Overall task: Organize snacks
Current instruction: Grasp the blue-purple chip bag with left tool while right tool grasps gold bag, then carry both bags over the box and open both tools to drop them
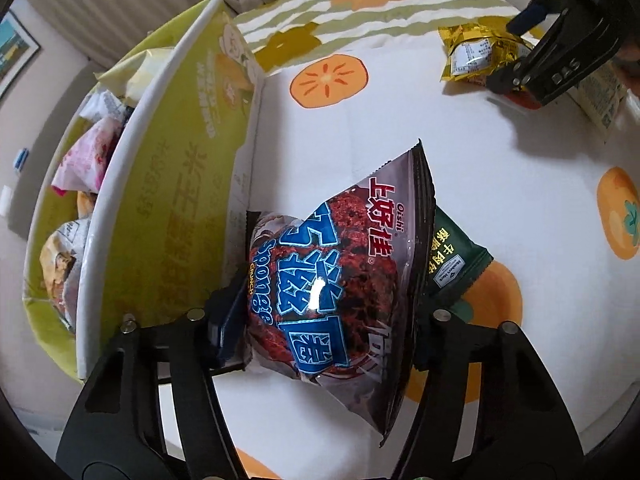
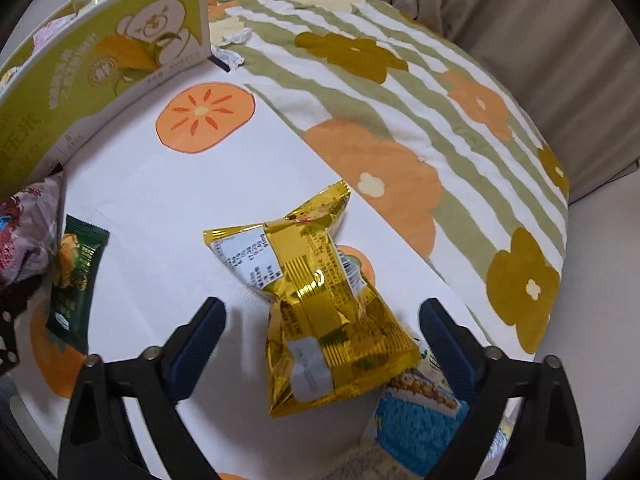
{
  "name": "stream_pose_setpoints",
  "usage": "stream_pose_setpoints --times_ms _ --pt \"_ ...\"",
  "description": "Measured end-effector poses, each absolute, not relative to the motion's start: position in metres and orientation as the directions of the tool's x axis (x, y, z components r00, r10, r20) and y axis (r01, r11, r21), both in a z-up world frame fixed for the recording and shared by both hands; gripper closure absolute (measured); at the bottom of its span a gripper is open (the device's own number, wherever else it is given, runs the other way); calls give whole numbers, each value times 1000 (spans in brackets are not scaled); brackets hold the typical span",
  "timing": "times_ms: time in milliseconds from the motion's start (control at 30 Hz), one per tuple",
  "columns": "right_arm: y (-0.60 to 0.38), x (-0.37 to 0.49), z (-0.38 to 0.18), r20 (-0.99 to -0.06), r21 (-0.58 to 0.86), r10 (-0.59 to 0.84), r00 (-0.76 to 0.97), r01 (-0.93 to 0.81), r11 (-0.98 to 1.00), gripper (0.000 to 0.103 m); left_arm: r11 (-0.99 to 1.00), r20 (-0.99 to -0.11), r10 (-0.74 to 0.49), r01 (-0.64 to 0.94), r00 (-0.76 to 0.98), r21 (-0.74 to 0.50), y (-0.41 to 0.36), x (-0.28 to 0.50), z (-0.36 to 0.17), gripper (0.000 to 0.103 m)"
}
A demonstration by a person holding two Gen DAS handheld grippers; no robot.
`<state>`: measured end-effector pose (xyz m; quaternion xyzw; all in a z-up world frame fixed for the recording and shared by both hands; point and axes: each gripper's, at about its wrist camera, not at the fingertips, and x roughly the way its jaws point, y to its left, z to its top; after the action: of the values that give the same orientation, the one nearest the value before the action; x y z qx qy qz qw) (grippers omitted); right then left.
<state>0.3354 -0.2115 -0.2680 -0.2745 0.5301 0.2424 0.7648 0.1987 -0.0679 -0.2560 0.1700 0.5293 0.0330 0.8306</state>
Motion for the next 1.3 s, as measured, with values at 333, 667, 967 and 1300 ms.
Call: stream_pose_setpoints --times_ms 333,667,967,1300 --pt "-204 334 -283 -956 -121 98 278 -674 729 36 932 -859 209 171 466 320 -78 190 -247 44" --pt "-205 315 -273 -948 -60 153 280 -628 776 49 927 -844 189 192 502 322 -87 179 -228 44" --pt "-222 283 -223 -926 -37 191 327 -579 815 51 928 -806 139 208 575 309 -107 160 -187 44" --pt "-229 237 -150 -882 -44 238 406 -574 818 52 942 -723 126 146 679 302 -106 138 -114 44"
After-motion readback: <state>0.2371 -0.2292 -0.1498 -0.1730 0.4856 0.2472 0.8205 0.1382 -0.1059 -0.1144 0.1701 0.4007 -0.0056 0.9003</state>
